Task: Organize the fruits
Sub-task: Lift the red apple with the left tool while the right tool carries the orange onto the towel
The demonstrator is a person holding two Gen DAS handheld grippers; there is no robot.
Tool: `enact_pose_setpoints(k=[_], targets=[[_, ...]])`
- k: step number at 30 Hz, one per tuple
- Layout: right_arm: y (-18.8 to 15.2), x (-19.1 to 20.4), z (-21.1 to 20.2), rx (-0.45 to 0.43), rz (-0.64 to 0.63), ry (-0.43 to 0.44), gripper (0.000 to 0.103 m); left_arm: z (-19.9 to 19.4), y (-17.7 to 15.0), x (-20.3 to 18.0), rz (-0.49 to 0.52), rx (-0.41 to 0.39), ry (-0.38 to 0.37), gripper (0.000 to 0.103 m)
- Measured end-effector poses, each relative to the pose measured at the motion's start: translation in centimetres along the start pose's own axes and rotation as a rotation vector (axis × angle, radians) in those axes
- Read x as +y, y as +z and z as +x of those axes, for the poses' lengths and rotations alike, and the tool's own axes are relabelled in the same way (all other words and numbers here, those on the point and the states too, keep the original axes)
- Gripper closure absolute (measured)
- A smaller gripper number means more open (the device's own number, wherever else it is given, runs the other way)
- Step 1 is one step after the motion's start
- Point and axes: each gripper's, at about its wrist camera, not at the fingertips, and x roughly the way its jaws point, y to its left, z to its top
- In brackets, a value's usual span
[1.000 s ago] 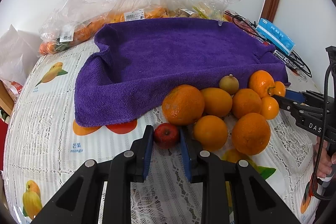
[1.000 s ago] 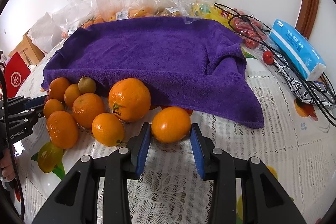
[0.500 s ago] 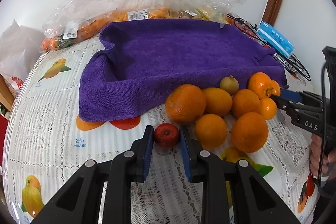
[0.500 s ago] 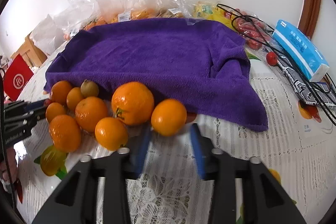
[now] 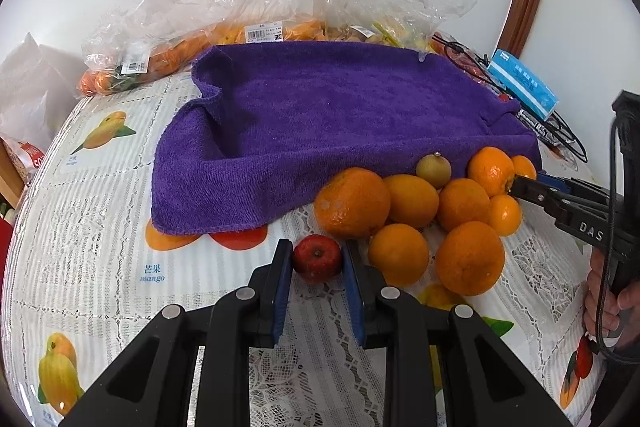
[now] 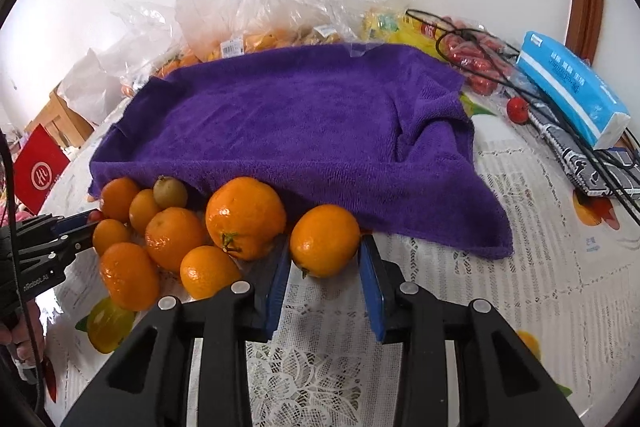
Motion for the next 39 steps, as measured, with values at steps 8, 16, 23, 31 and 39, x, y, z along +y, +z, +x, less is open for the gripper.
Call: enact_pose_setpoints(k=[8,16,23,31,39], targets=[[0.4,-0.1,-2.5,-0.061,0.027,0.059,0.069,-1.2,0.3,0.3,-0.013,-0.022,0.03,0.079],[2.2,1.0,-7.4,-0.166,-0.01,-0.017,0.069,-5.9,1.5,-0.3,-0.004,-0.107,0.066,0.079],[4.5,2.2,-10.6,-0.218,-0.031,-0.047,0.069,-8.3,4.3,-0.8,-0.033,-0.173,0.112,0.079],[7.2,2.9,-11.2,-0.258,-0.034,-0.056,0.069,-7.7,7.2,-0.3,-0.072,-0.229,0.133,0.079],[9.9,2.8,-8.3,-0.257,-0.031,-0.058,0.069,-4.4,9.8,0.3,-0.092,-0.225,0.148,0.079]])
